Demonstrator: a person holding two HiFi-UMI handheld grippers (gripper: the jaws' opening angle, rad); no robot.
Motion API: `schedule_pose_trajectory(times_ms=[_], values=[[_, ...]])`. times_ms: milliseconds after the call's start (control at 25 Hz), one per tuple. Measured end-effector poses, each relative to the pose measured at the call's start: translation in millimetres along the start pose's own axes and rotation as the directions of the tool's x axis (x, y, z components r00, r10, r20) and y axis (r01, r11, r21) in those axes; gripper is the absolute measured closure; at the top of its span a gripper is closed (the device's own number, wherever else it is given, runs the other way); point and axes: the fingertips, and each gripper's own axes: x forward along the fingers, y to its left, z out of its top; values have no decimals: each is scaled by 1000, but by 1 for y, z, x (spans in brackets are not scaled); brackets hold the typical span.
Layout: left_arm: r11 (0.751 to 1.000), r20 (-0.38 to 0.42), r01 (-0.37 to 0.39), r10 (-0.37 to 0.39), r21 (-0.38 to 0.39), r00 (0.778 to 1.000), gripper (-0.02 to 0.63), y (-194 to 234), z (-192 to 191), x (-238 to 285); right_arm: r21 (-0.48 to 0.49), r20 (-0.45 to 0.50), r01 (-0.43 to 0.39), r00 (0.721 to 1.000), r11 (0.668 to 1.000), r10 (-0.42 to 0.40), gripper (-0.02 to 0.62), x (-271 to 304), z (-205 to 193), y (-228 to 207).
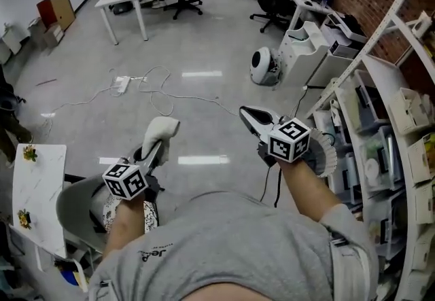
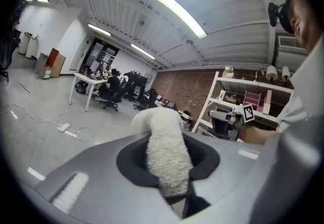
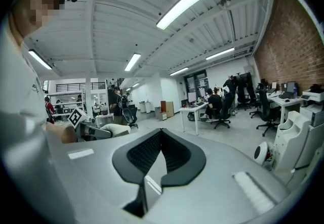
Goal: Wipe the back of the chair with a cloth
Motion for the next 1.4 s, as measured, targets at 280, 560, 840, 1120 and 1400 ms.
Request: schedule_pose_trajectory(times_ms=[280,560,840,1120,1400], values=[[996,-10,91,-91,22,996,468,-104,-6,62,32,42,28,999,999,-29,591,-109,-4,-49],[982,-25,176,-175,69,984,468,-126,8,56,36,72,53,996,998,-55,592,-127,-1,-37],[975,-20,189,-188,116,982,468,-105,30,41,69,91,75,993,995,-81,592,-109,-1,-18],[983,3,164,-165,80,986,468,-81,32,24,43,67,54,996,998,-57,592,-80,3,-3],[987,11,148,-149,70,989,466,-72,26,16,-3,46,39,998,999,-39,592,-66,1,6]])
